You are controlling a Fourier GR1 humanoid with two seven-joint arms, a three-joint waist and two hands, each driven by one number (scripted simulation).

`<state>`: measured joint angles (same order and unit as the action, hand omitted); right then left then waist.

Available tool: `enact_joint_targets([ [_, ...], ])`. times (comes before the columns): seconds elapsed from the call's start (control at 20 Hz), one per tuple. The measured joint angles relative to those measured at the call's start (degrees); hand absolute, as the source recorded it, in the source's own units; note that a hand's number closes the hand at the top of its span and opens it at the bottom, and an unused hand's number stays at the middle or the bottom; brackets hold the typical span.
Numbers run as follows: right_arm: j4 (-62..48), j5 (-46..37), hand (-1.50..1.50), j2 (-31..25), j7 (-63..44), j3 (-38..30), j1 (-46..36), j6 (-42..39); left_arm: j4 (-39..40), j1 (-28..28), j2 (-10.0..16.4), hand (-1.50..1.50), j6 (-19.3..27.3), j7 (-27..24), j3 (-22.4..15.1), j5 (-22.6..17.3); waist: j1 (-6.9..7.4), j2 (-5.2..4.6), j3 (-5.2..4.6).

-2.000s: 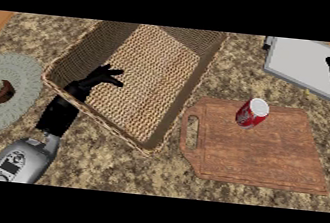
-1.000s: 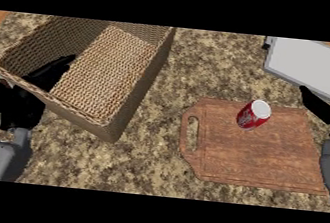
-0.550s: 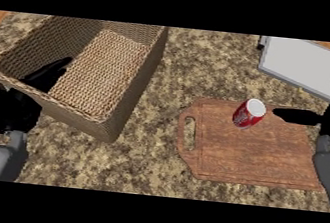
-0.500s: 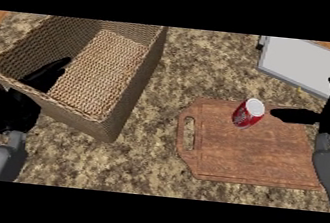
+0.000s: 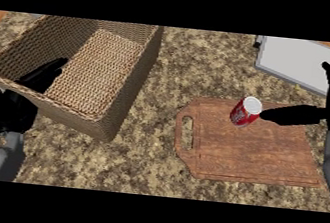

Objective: Pick the can from the cutting board and place it in the basket

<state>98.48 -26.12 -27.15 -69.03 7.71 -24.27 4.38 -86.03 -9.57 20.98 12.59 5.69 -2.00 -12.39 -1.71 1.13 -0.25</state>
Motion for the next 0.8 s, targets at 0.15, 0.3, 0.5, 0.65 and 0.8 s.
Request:
enact_joint_targets([
  [0.15,4.0,-1.9,-1.5,0.6,-1.4,-0.7,0.3,-1.1,-0.1,-0.6,0.1,0.0,-0.2,0.6,0.0,0.1,0.29,-0.24,0.07],
  [0.3,6.8,-4.2,-1.5,2.5,-1.1,-0.9,3.0,-1.1,-0.6,-0.1,-0.4,0.0,-0.4,0.4,-0.3,0.1,0.63,-0.43,0.13],
  [0.5,9.1,-7.7,-1.5,5.7,-0.5,-0.7,6.1,-1.1,-0.4,-0.3,-0.9,0.0,-0.4,-0.1,-0.2,0.3,0.93,-0.61,0.19],
  [0.65,8.0,-10.5,-1.5,8.5,1.1,-0.7,7.8,-0.6,-0.6,-0.5,-0.6,0.0,-0.8,0.4,0.0,0.5,1.28,-0.76,0.21],
  [0.8,6.9,-13.5,-1.5,11.3,3.0,-0.4,10.0,0.4,-0.3,-0.4,-1.1,0.0,-0.7,-0.5,0.0,1.1,1.43,-0.78,0.29],
])
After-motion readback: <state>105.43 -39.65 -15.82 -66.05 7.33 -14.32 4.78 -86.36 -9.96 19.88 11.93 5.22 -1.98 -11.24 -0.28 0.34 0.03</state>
